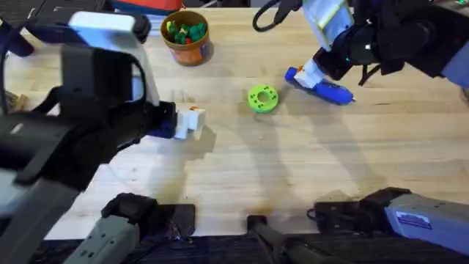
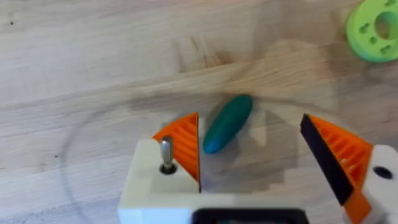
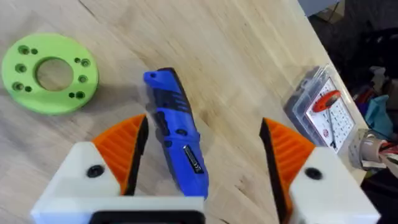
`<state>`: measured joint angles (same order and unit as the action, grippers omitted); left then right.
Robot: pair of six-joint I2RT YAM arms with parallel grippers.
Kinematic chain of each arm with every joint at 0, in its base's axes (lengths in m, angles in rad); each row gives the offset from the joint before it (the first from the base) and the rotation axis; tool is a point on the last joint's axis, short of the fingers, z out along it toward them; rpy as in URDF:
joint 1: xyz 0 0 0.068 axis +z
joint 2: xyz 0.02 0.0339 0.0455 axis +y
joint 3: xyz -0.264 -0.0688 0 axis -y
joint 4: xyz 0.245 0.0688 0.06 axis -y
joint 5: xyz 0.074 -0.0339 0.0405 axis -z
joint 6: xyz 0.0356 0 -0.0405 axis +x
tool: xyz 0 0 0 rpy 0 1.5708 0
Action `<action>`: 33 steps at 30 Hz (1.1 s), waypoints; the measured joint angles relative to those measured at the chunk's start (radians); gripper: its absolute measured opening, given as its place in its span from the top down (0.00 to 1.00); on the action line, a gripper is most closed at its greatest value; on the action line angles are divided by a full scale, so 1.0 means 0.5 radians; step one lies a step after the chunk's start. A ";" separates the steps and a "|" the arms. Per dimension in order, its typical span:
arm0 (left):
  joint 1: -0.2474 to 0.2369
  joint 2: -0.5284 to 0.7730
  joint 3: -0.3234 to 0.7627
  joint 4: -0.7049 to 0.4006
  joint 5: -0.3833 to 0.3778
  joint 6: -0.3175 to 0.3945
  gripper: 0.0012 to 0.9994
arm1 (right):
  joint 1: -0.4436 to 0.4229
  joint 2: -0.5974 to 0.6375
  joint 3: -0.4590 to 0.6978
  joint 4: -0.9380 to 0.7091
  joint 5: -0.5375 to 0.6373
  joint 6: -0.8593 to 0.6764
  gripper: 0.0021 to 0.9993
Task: Pick up the gripper from the table and insert it into the empty holder that is missing its gripper. Then pick up a screw, insert it into the mounting hole, and use the screwdriver to tighten it. Finally, clean up the table by picking up the vegetable and placing it into the bucket.
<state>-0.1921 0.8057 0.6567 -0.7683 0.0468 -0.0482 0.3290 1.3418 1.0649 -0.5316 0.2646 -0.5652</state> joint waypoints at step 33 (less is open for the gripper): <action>0.000 0.726 0.024 0.156 -0.078 0.085 0.24 | 0.000 0.000 0.000 0.011 0.000 0.017 0.00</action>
<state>-0.1921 1.1687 0.6685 -0.6905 0.0076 -0.0059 0.3290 1.3418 1.0649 -0.5259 0.2646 -0.5568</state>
